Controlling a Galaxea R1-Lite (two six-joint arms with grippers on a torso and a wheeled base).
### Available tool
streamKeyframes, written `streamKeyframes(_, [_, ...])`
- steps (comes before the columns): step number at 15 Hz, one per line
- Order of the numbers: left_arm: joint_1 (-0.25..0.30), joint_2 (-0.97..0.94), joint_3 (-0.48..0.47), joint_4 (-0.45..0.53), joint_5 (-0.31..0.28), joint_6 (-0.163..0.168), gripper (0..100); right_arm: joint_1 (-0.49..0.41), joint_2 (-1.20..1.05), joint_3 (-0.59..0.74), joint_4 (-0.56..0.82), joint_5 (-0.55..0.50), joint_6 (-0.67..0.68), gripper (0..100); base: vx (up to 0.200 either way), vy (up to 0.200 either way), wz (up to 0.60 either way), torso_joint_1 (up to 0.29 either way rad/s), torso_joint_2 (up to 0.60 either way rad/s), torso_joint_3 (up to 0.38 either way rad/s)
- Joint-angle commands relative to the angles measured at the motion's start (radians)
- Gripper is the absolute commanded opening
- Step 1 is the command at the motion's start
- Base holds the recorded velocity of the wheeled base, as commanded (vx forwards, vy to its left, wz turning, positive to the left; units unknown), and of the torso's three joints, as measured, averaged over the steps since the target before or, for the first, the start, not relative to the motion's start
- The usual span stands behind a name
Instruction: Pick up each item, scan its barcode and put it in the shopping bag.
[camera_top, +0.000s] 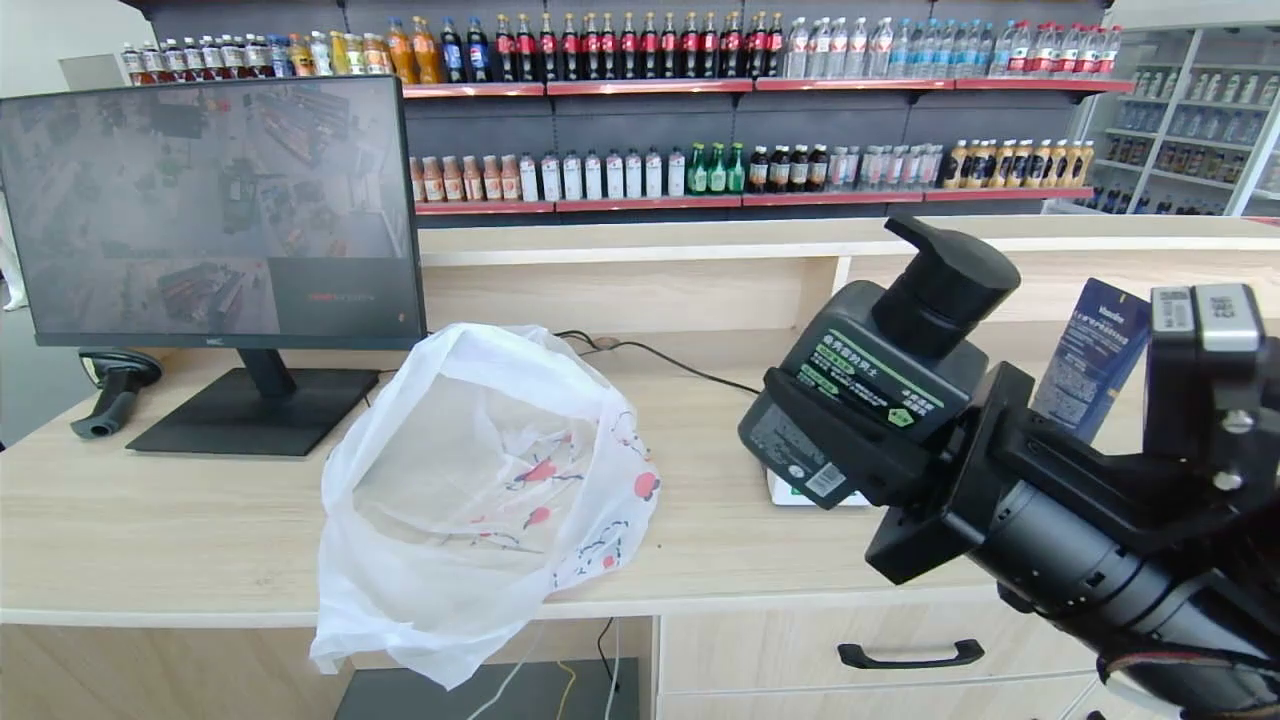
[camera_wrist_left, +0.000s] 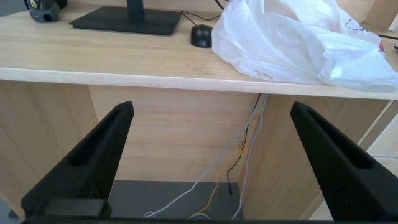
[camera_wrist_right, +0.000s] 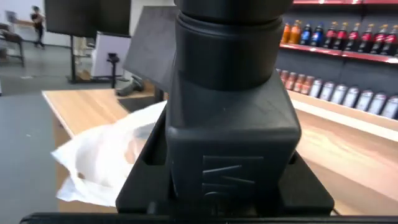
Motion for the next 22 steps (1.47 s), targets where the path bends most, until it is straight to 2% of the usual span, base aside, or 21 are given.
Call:
streamKeyframes(1, [0.000,0.000,0.000,0.000,0.000,0.000,100,-0.036,0.020,0.015,-0.002,-0.017,-0.052,0,0.000,0.000,0.00,0.000,0.00,0.000])
streamKeyframes(2, [0.000,0.000,0.000,0.000,0.000,0.000,100,-0.065,0.055,0.008,-0.002,-0.016,-0.144,0,0.000,0.000,0.00,0.000,0.00,0.000])
streamKeyframes(4, [0.000,0.000,0.000,0.000,0.000,0.000,100,-0.108,0.104,-0.017,-0.002,-0.020,-0.236,0,0.000,0.000,0.00,0.000,0.00,0.000])
streamKeyframes(6, [0.000,0.000,0.000,0.000,0.000,0.000,100,-0.193,0.153,-0.083,-0.002,-0.019,-0.339,0,0.000,0.000,0.00,0.000,0.00,0.000])
streamKeyframes(8, [0.000,0.000,0.000,0.000,0.000,0.000,100,-0.233,0.194,-0.147,-0.002,-0.019,-0.384,0,0.000,0.000,0.00,0.000,0.00,0.000])
streamKeyframes(10, [0.000,0.000,0.000,0.000,0.000,0.000,100,-0.274,0.213,-0.143,-0.002,-0.019,-0.453,0,0.000,0.000,0.00,0.000,0.00,0.000])
streamKeyframes(13, [0.000,0.000,0.000,0.000,0.000,0.000,100,-0.346,0.262,-0.153,-0.002,-0.011,-0.467,0,0.000,0.000,0.00,0.000,0.00,0.000])
streamKeyframes(15, [0.000,0.000,0.000,0.000,0.000,0.000,100,-0.361,0.308,-0.169,-0.002,0.056,-0.522,0,0.000,0.000,0.00,0.000,0.00,0.000])
streamKeyframes(18, [0.000,0.000,0.000,0.000,0.000,0.000,100,-0.386,0.366,-0.224,-0.002,0.220,-0.640,0,0.000,0.000,0.00,0.000,0.00,0.000])
streamKeyframes(22, [0.000,0.000,0.000,0.000,0.000,0.000,100,-0.450,0.403,-0.258,-0.002,0.322,-0.680,0,0.000,0.000,0.00,0.000,0.00,0.000])
